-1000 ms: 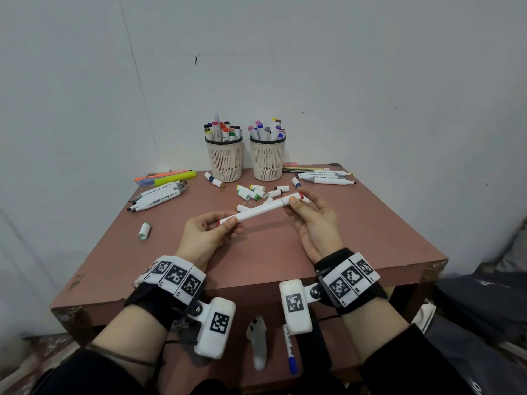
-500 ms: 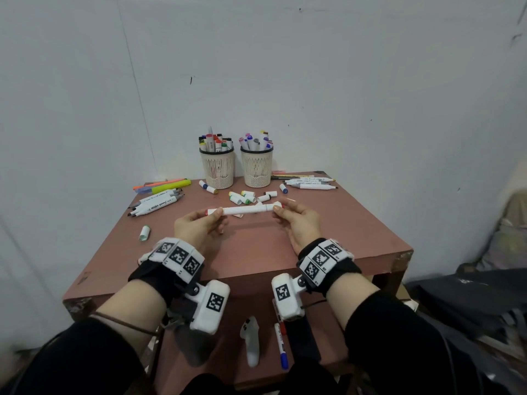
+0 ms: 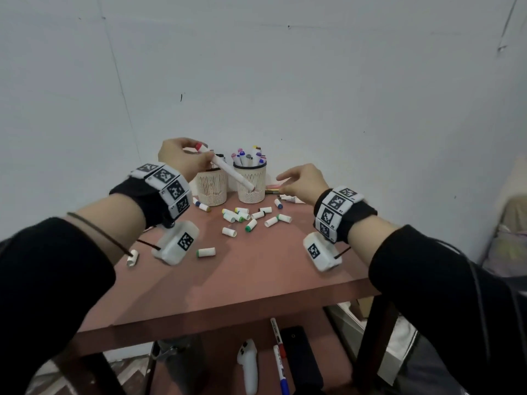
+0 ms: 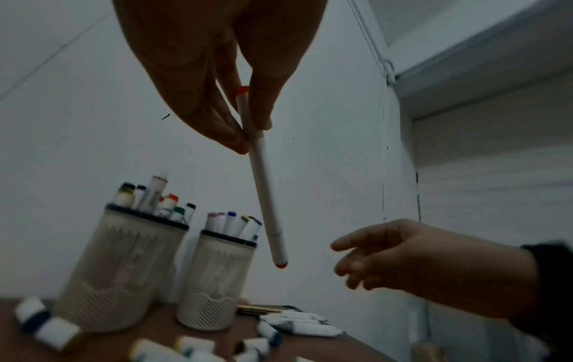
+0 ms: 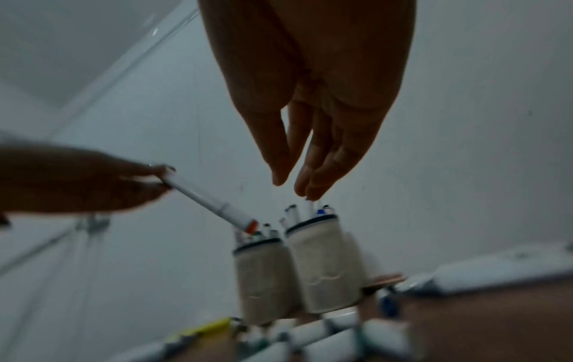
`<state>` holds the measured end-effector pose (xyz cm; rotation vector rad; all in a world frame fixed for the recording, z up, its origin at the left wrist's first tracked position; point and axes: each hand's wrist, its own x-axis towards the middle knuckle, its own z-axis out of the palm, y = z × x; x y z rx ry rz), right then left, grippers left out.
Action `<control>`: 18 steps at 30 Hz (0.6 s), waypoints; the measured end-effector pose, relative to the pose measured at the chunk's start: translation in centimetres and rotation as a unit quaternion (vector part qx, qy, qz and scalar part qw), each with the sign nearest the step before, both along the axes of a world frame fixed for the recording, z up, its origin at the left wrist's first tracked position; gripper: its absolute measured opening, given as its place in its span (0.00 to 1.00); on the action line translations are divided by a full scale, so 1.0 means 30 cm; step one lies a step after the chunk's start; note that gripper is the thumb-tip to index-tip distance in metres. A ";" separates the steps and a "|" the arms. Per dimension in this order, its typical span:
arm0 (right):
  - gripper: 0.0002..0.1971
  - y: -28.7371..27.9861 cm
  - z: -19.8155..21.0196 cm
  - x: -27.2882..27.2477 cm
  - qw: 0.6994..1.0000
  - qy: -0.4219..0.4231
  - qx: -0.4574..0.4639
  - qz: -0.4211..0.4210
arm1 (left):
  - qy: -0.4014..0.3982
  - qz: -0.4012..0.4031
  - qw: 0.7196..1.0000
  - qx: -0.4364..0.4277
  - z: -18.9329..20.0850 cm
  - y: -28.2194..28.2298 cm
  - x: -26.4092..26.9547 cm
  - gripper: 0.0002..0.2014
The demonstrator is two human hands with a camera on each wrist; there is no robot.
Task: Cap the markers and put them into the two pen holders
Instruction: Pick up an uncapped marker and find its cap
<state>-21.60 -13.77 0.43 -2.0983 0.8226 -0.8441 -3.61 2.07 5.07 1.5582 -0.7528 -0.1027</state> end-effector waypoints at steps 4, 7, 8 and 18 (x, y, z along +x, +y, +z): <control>0.14 -0.131 0.008 0.028 0.982 0.145 -0.120 -0.006 | -0.052 0.058 0.997 0.003 0.044 -0.080 0.082 0.07; 0.12 -0.211 -0.016 0.052 0.951 0.262 -0.162 -0.003 | -0.093 0.086 0.992 0.005 0.061 -0.140 0.116 0.06; 0.12 -0.229 -0.022 0.058 0.940 0.296 -0.170 -0.003 | -0.104 0.089 0.991 0.006 0.064 -0.158 0.125 0.07; 0.15 -0.383 -0.047 0.154 0.844 0.491 -0.213 0.008 | -0.213 0.068 0.974 0.035 0.069 -0.298 0.206 0.07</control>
